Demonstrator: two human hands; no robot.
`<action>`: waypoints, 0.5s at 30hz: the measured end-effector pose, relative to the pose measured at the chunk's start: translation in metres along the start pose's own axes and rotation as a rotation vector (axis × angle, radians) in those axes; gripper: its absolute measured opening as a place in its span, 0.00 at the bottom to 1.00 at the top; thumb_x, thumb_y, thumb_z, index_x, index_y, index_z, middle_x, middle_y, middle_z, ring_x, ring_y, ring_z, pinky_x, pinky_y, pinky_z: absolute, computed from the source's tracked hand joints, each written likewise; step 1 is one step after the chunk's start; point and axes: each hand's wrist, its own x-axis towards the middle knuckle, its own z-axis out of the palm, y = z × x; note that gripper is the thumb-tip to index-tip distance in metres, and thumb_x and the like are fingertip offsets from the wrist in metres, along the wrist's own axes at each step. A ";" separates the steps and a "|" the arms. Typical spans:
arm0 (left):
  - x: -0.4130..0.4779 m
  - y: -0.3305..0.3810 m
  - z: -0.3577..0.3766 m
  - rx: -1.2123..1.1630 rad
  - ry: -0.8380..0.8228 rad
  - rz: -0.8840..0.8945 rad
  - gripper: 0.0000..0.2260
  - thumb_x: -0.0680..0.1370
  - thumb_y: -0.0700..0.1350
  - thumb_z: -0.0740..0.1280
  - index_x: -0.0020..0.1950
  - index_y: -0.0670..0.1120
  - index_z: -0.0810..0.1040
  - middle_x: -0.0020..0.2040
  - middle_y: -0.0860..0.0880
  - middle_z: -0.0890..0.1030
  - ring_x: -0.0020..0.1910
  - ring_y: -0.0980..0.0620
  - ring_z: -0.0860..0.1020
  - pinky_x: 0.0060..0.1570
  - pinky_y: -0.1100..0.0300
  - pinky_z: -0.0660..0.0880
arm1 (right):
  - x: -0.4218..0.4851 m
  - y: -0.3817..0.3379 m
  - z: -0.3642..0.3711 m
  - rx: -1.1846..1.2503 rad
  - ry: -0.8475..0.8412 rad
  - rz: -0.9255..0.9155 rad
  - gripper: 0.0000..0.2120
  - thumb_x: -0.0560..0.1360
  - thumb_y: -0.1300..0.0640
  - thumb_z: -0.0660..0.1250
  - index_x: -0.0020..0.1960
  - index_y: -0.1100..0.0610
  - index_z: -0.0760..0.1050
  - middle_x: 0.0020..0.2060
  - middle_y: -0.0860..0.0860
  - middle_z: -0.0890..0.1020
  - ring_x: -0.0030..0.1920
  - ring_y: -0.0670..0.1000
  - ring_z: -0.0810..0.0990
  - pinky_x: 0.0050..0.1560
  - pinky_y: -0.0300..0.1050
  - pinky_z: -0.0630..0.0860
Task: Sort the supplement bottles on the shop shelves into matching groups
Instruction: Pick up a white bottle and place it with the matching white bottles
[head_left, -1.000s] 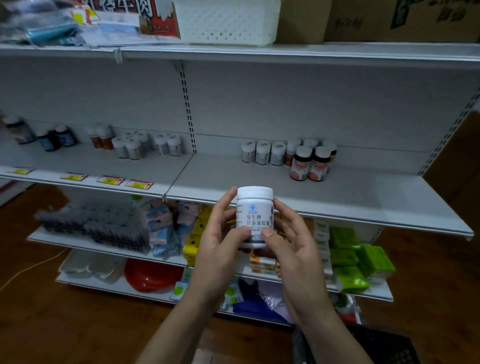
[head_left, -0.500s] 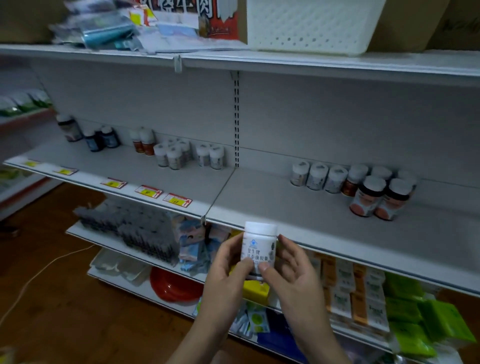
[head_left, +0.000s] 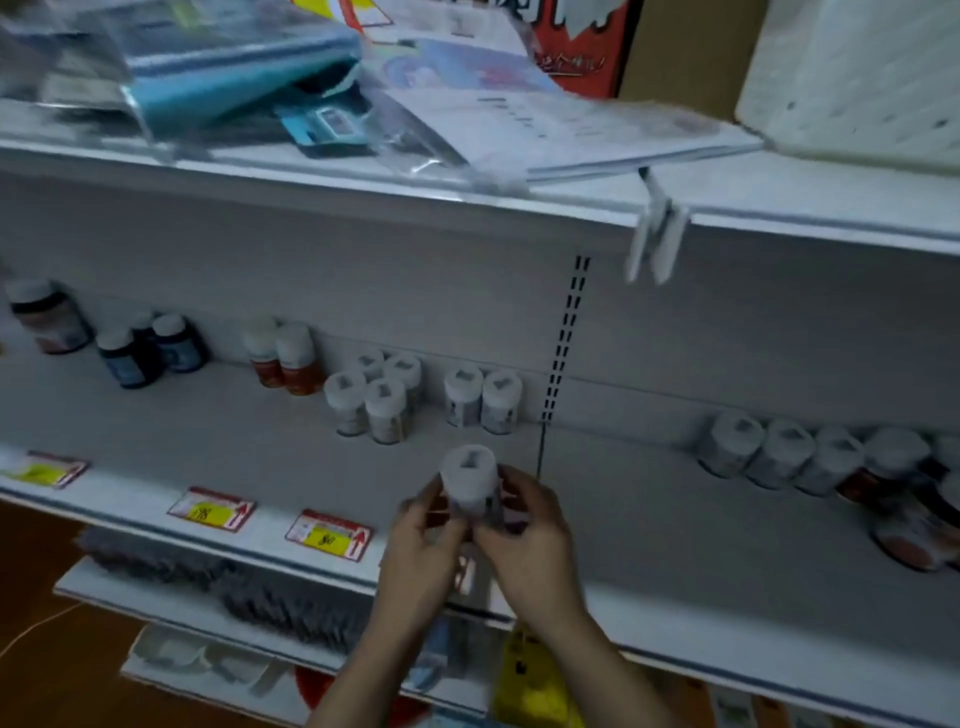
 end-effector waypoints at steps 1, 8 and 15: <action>0.017 -0.003 -0.005 0.028 0.003 0.004 0.13 0.79 0.48 0.66 0.63 0.57 0.75 0.55 0.49 0.80 0.52 0.53 0.80 0.49 0.58 0.78 | 0.015 -0.001 0.014 -0.043 0.018 0.010 0.18 0.69 0.59 0.74 0.57 0.48 0.77 0.49 0.45 0.79 0.48 0.45 0.79 0.45 0.31 0.73; 0.103 -0.010 -0.007 0.030 -0.002 0.052 0.11 0.78 0.38 0.65 0.59 0.48 0.79 0.50 0.47 0.83 0.48 0.53 0.80 0.37 0.77 0.71 | 0.079 -0.008 0.052 -0.084 0.033 0.054 0.12 0.74 0.60 0.69 0.56 0.51 0.79 0.43 0.42 0.82 0.43 0.40 0.80 0.36 0.22 0.69; 0.123 -0.018 0.000 -0.017 -0.019 -0.014 0.12 0.73 0.55 0.68 0.52 0.51 0.76 0.46 0.50 0.83 0.48 0.51 0.81 0.48 0.48 0.75 | 0.099 0.000 0.062 -0.037 0.066 0.171 0.16 0.73 0.53 0.66 0.61 0.45 0.75 0.53 0.44 0.83 0.53 0.45 0.81 0.48 0.38 0.76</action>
